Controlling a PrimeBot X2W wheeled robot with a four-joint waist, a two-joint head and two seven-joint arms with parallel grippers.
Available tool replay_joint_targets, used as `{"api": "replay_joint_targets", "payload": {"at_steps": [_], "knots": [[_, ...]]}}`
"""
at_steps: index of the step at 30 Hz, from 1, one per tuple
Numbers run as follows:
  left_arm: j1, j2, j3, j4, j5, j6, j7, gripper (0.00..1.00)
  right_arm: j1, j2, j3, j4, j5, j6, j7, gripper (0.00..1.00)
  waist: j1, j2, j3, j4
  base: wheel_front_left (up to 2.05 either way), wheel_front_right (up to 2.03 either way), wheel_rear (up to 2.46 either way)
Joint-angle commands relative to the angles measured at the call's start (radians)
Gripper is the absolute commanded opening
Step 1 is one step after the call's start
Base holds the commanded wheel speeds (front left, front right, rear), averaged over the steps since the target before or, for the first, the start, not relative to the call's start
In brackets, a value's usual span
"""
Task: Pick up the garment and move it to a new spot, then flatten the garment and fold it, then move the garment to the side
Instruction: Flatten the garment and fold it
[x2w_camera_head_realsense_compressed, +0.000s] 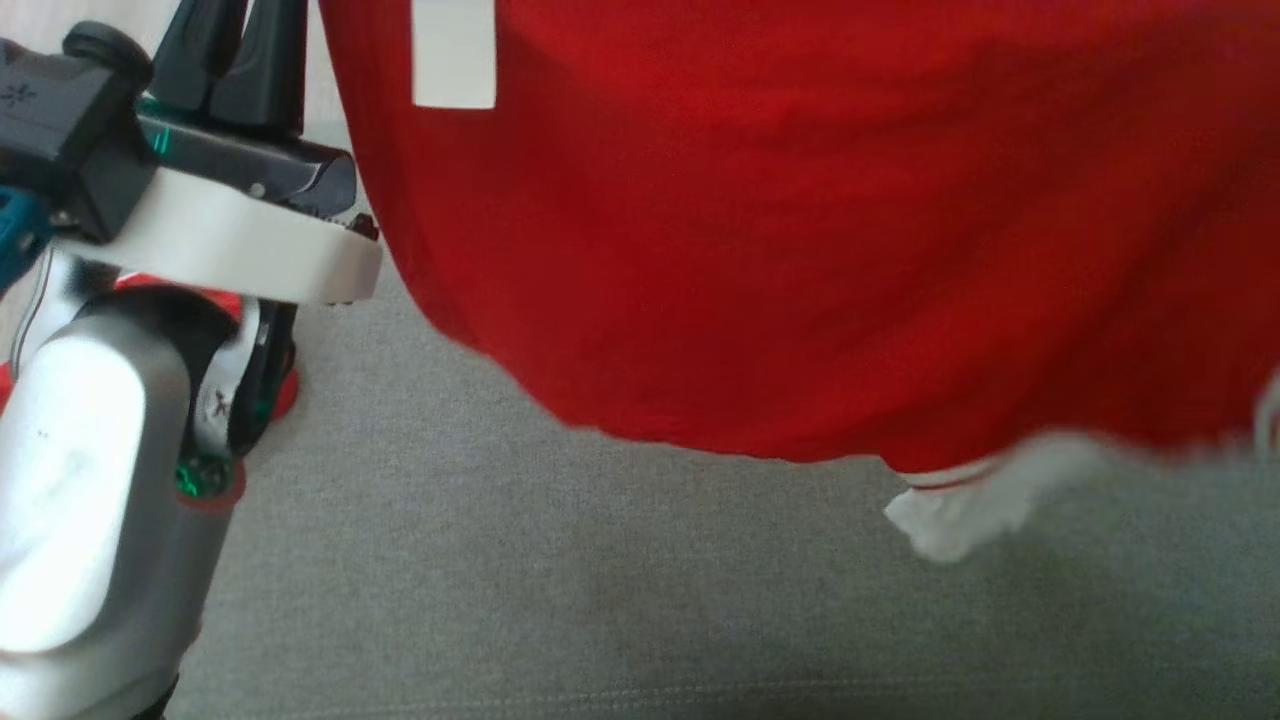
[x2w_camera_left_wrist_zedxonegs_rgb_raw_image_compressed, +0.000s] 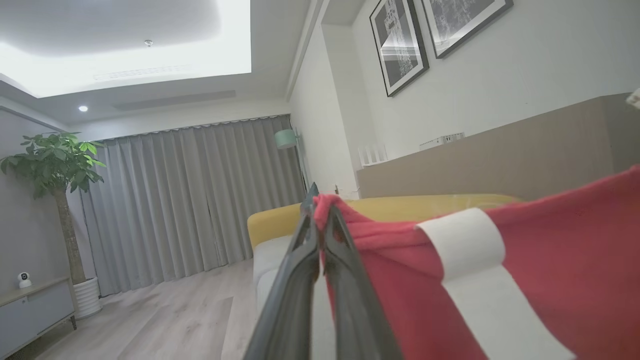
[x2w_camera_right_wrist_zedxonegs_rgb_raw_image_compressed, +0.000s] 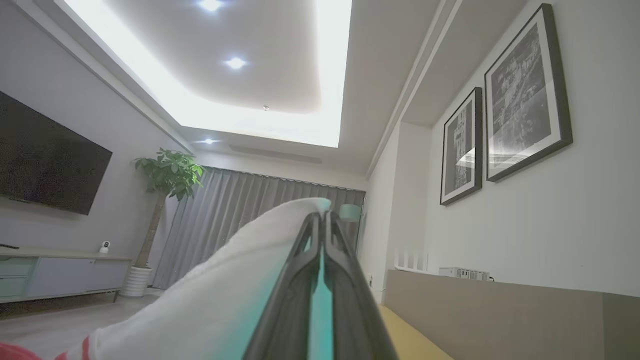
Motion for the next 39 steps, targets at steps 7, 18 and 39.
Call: {"api": "replay_joint_targets", "payload": {"at_steps": [7,18,39], "knots": [[-0.182,-0.008,0.020,0.109,-0.037,-0.046,-0.003,0.00,-0.174,-0.034,0.089,0.178,0.064,0.004,-0.015,0.00,0.0001,-0.0001,0.073,0.000,0.00,0.00,0.00],[-0.571,-0.124,0.028,0.669,-0.073,-0.126,-0.193,0.00,-0.596,-0.027,0.307,0.636,0.093,0.004,-0.190,0.00,0.0001,-0.0001,0.166,0.004,0.00,0.00,0.00],[-0.613,-0.258,0.067,1.470,-0.183,-0.232,-0.370,0.00,-0.571,0.118,0.673,1.216,0.307,0.004,-0.495,0.00,0.0001,-0.0001,0.339,-0.041,0.00,0.00,0.00]]}}
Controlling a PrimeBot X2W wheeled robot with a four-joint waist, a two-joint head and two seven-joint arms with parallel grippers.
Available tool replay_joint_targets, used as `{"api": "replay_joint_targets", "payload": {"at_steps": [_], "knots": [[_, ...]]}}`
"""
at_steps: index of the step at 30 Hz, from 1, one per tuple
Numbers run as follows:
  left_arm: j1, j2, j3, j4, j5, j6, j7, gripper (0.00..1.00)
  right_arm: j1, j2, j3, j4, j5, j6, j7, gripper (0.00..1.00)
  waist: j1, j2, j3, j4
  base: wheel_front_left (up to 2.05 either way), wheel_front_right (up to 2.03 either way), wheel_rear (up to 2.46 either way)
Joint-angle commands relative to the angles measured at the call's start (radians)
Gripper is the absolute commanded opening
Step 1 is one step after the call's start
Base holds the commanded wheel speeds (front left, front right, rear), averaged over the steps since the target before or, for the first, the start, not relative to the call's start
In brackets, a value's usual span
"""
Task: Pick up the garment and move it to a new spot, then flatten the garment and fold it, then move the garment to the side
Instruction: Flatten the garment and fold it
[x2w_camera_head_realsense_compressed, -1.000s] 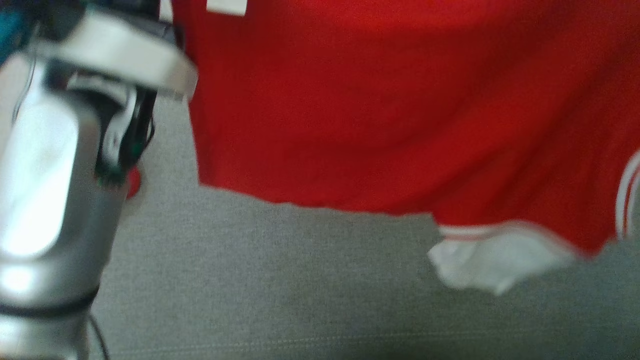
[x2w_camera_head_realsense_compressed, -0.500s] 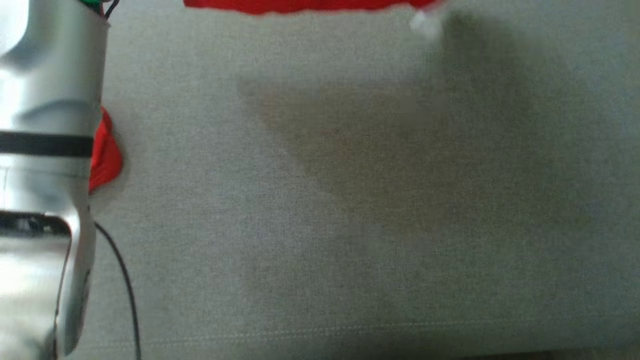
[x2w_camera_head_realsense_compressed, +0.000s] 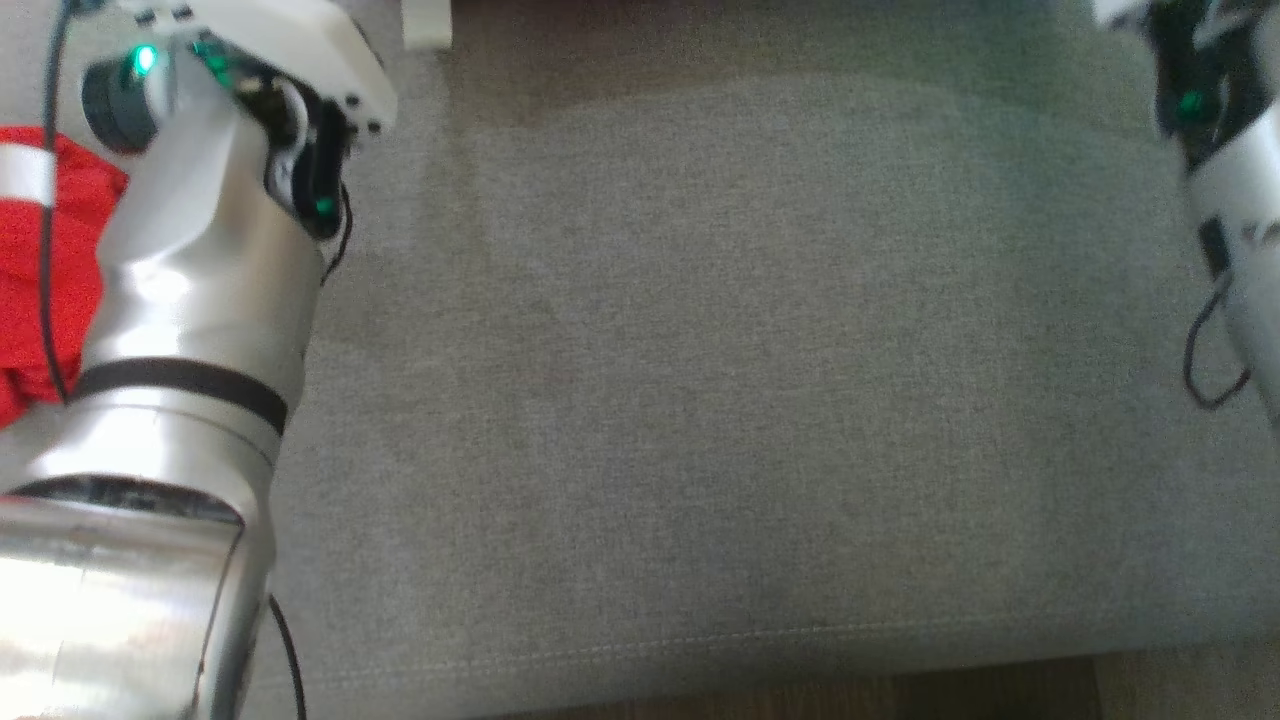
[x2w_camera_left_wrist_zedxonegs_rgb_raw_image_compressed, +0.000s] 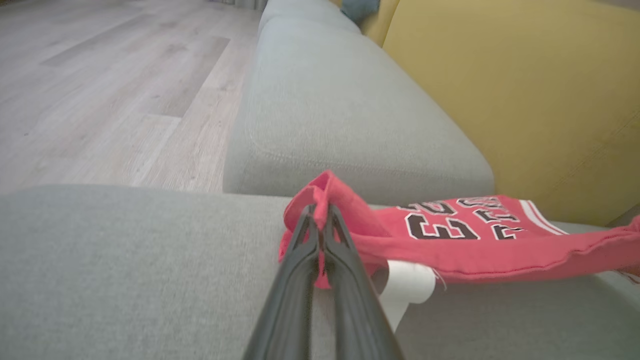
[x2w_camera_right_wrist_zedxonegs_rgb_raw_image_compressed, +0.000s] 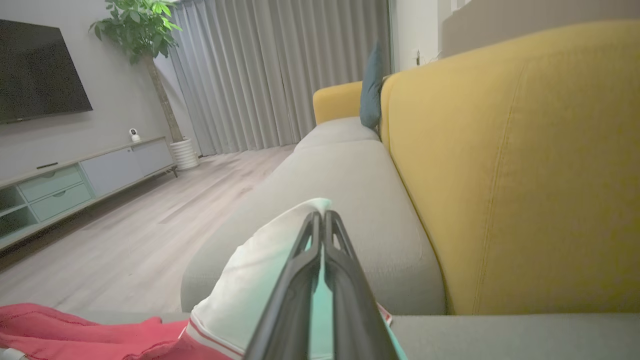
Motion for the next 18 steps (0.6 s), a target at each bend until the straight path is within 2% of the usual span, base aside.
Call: {"api": "replay_joint_targets", "payload": {"at_steps": [1,7,14,18], "knots": [[-0.013,0.028,0.010,-0.017,-0.001,-0.004,-0.016,0.00,0.023,-0.005,0.009,-0.050,0.023,0.004,-0.016,0.00,-0.0002,0.0000,0.012,-0.007,0.00,0.00,0.00],[0.112,0.038,0.036,-0.046,-0.012,0.000,-0.020,0.00,0.240,-0.062,-0.004,-0.214,0.057,0.004,-0.024,0.00,-0.0002,0.0000,-0.009,-0.021,0.00,0.00,0.00],[0.385,0.048,0.092,-0.250,-0.004,0.015,-0.021,0.00,0.622,-0.089,-0.092,-0.471,0.014,0.004,-0.024,0.00,-0.0002,0.0000,-0.080,-0.027,0.00,0.00,0.00],[0.510,0.052,0.103,-0.342,0.010,0.018,-0.021,0.00,0.794,-0.087,-0.145,-0.565,-0.004,0.004,-0.023,0.00,-0.0002,0.0000,-0.117,-0.020,0.00,0.00,0.00]]}}
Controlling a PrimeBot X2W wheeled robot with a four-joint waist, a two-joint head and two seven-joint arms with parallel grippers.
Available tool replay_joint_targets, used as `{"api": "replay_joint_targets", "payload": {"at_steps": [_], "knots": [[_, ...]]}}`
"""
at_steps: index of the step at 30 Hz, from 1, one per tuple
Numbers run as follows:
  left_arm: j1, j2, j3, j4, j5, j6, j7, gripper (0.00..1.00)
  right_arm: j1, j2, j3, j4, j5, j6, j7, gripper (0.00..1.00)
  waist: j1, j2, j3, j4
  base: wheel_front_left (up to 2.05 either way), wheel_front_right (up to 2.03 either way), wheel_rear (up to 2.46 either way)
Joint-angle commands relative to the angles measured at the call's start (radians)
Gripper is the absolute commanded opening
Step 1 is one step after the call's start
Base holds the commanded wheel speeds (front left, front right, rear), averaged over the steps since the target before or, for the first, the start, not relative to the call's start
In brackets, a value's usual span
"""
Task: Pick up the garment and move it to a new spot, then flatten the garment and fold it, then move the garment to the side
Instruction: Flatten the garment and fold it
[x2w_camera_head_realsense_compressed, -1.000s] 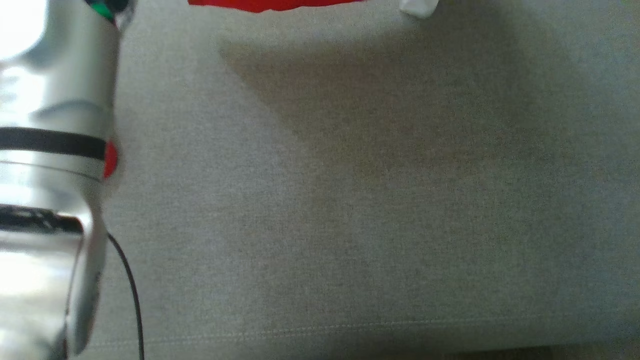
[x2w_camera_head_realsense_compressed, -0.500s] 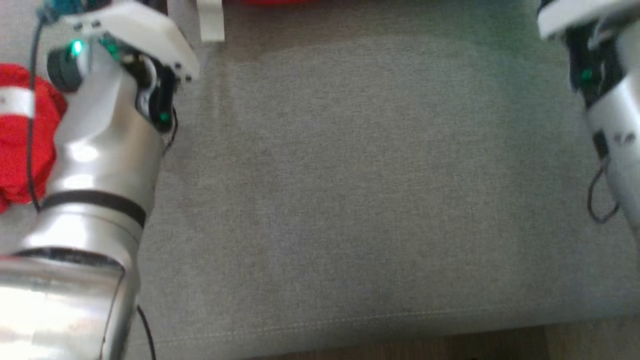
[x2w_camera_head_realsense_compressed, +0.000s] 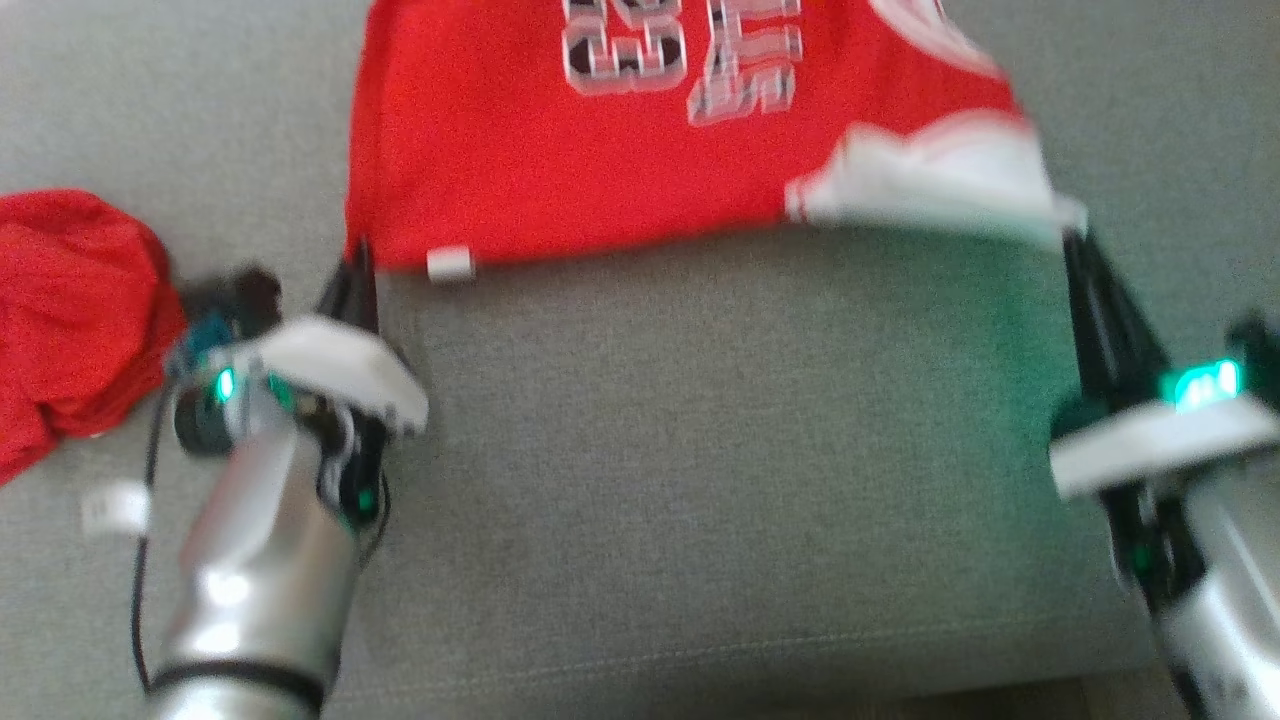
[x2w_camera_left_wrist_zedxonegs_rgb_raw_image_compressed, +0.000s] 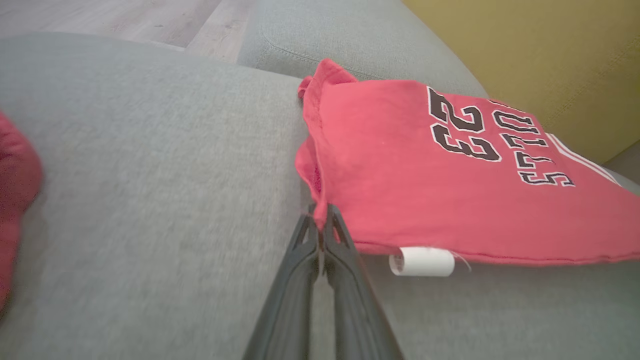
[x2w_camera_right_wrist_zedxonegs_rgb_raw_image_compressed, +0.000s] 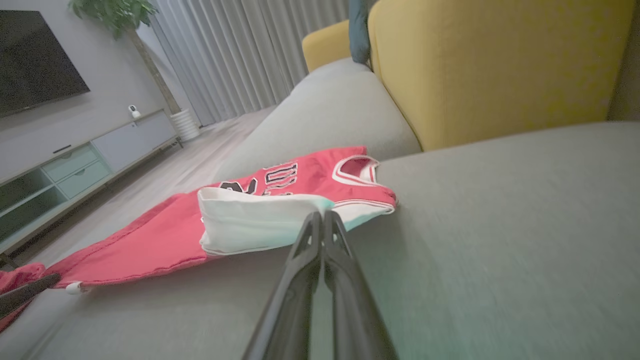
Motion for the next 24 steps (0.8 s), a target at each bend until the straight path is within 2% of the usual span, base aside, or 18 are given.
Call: {"api": "replay_joint_targets", "payload": {"at_steps": [1,7,13,19,24], "knots": [[-0.004,0.042,0.035,-0.041,0.010,0.007,-0.012,0.00,0.020,-0.011,-0.003,-0.044,-0.010,0.004,0.002,0.00,0.0001,0.0000,-0.026,0.007,0.00,0.00,0.00],[0.203,0.068,0.044,-0.225,0.017,0.044,-0.006,0.00,0.320,0.042,-0.163,-0.260,-0.071,0.004,0.149,0.00,0.0001,0.0000,-0.098,0.012,0.00,0.00,0.00],[0.433,0.107,0.052,-0.478,0.006,0.110,0.108,0.00,0.548,0.146,-0.290,-0.507,-0.151,0.004,0.370,0.00,0.0001,0.0000,-0.153,0.004,0.00,0.00,0.00],[0.658,0.139,0.062,-0.759,-0.008,0.188,0.246,0.00,0.676,0.215,-0.369,-0.673,-0.197,0.004,0.560,0.00,0.0001,0.0000,-0.188,-0.002,0.00,0.00,0.00],[0.774,0.158,0.061,-0.923,-0.014,0.232,0.338,0.00,0.717,0.237,-0.403,-0.738,-0.212,0.004,0.645,0.00,0.0001,0.0000,-0.201,0.000,0.00,0.00,0.00]]}}
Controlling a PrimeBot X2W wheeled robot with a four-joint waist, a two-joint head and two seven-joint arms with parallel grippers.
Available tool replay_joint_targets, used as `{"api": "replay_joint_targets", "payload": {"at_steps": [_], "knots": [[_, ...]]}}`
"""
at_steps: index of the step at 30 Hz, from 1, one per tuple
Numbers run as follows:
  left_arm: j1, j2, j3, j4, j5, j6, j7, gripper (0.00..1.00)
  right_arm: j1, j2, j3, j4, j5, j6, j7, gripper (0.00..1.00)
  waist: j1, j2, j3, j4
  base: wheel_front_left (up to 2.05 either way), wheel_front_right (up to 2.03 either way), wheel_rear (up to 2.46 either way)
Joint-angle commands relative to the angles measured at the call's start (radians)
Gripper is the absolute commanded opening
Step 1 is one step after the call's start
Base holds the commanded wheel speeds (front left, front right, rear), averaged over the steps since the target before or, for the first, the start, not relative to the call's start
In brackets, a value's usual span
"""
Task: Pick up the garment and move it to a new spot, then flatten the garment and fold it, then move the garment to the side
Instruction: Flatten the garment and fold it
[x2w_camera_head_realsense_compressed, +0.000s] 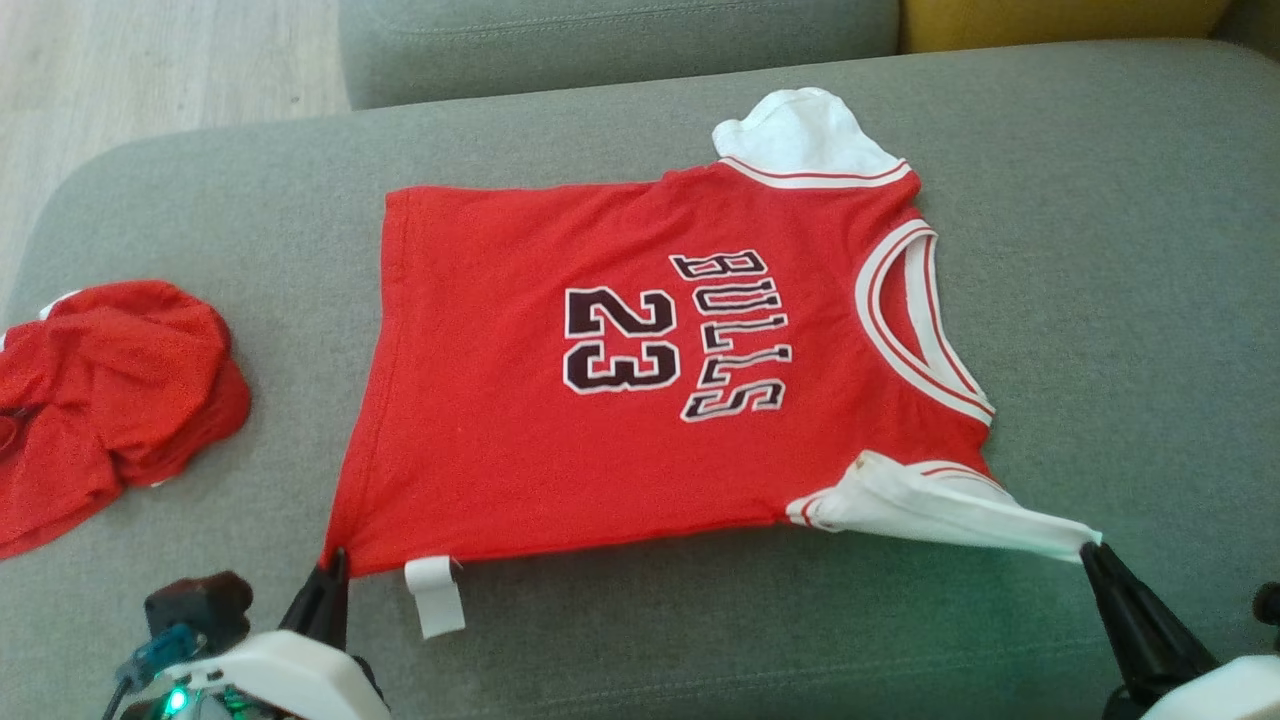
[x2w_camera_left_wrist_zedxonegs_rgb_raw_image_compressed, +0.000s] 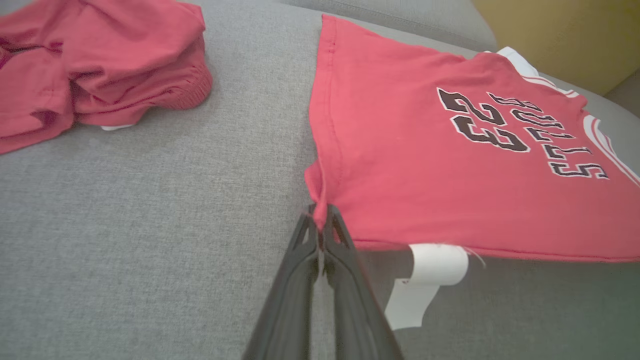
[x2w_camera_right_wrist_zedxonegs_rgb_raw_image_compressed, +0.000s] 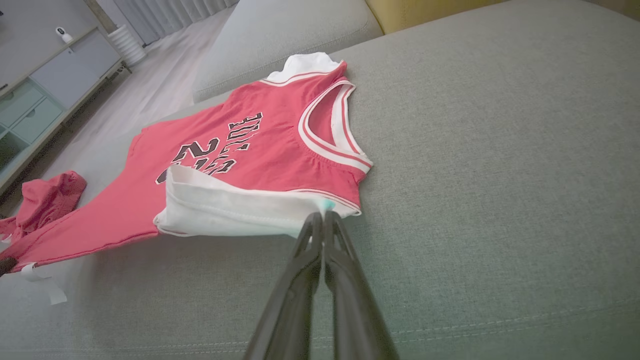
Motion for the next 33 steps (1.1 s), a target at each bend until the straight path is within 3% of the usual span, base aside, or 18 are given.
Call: {"api": "replay_joint_targets", "payload": {"at_steps": [1,8,16,24,33], "knots": [[-0.024,0.029,0.034,-0.068,-0.001,0.010,0.023,0.00,-0.022,-0.015,0.003,-0.051,-0.012,0.004,0.014,0.00,0.0001,-0.0001,0.000,0.002,0.00,0.00,0.00],[-0.062,0.074,0.004,-0.142,-0.025,-0.001,0.197,0.00,-0.137,-0.075,0.029,-0.002,-0.014,0.004,0.043,0.00,0.0001,-0.0001,0.042,-0.001,0.00,0.00,0.00],[-0.218,0.113,0.024,-0.127,-0.123,-0.044,0.361,0.00,-0.408,-0.199,0.128,0.177,0.010,0.004,0.015,0.00,0.0001,-0.0001,0.122,-0.008,0.00,0.00,0.00],[-0.327,0.117,0.058,-0.062,-0.207,-0.058,0.437,0.00,-0.610,-0.261,0.233,0.332,0.029,0.004,-0.075,0.00,0.0001,-0.0001,0.168,-0.009,0.00,0.00,0.00],[-0.452,0.086,0.088,0.040,-0.256,-0.063,0.421,0.00,-0.788,-0.307,0.348,0.539,0.072,0.004,-0.209,0.00,0.0001,-0.0001,0.218,0.010,0.00,0.00,0.00]]}}
